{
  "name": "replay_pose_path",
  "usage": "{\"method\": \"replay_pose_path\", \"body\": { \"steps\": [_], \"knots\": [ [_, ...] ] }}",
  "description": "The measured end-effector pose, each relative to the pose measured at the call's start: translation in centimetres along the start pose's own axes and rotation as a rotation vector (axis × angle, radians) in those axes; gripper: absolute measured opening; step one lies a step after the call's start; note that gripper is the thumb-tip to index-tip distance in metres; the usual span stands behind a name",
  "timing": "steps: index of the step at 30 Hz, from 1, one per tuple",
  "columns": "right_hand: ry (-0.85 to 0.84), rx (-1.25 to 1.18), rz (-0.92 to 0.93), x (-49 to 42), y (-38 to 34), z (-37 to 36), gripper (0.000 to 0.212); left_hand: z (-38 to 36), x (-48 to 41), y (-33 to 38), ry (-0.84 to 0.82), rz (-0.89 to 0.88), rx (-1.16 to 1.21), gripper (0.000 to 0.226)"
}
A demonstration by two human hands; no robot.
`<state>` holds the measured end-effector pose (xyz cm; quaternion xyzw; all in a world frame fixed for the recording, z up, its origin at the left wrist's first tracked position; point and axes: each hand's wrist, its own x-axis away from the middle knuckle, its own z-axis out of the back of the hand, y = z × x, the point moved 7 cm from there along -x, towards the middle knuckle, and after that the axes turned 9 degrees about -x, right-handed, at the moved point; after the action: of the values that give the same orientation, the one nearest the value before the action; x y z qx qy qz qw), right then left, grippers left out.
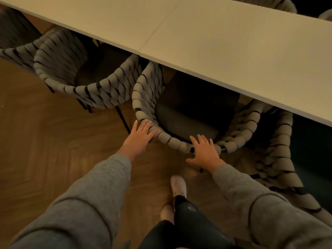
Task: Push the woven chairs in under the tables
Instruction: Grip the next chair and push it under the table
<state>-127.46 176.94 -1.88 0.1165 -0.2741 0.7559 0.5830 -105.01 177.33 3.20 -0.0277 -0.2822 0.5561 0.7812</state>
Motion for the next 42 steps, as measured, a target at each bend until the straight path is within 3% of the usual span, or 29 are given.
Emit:
{"method": "replay_pose_path", "body": {
  "steps": [5,11,17,28,37,42],
  "knots": [
    [-0.148,-0.034,-0.014,-2.1,-0.5,-1.8,0.085,-0.8,-4.8,-1.4,-0.088,-0.110,-0.007,0.081],
    [-0.098,0.009,-0.123,-3.1,1.7,-1.6,0.045,-3.3,-10.0,-0.7,-0.203,-0.291,-0.081,0.067],
    [-0.041,0.091,-0.222,-3.5,1.5,-1.6,0.028,-4.2,-12.9,-0.7,-0.203,-0.431,-0.086,0.045],
    [-0.018,0.072,-0.346,-0.1,-3.0,-4.7,0.031,-5.9,-9.1,-2.0,-0.134,-0.527,-0.074,0.037],
    [-0.034,0.073,-0.330,1.2,-3.3,-5.5,0.030,-6.3,-7.2,-1.9,-0.092,-0.506,-0.017,0.039],
    [-0.015,0.073,-0.306,-0.8,-3.4,-3.7,0.028,-6.0,-9.0,-3.2,-0.148,-0.470,-0.021,0.046]
  ]
}}
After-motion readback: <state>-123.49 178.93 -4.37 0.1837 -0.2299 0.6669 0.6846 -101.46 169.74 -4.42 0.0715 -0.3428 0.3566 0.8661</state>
